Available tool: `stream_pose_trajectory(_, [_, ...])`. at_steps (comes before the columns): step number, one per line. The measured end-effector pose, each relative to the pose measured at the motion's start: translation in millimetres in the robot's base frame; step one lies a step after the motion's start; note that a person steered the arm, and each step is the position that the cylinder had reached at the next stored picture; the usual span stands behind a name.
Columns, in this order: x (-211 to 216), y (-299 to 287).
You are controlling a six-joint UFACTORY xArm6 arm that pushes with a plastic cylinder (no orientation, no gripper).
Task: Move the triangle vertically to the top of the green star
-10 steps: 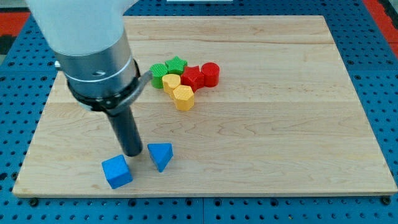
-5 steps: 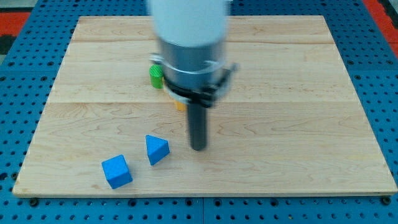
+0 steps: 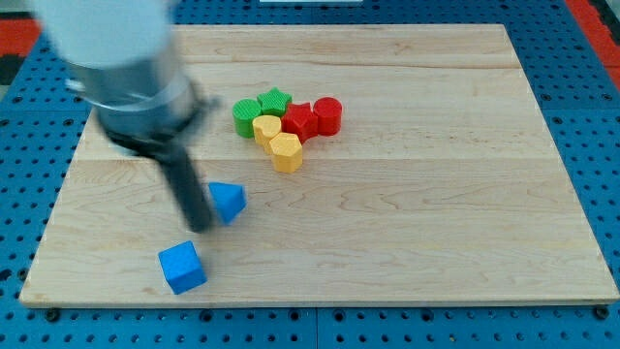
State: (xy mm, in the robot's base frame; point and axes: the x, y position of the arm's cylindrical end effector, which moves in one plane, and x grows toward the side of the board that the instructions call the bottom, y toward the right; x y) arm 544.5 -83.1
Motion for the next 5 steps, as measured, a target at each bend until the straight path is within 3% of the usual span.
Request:
stream_pose_trajectory(1, [-28,16])
stream_pose_trajectory(3, [-160,-87])
stream_pose_trajectory(4, [-163,-65])
stream_pose_trajectory(5, [-139,-84])
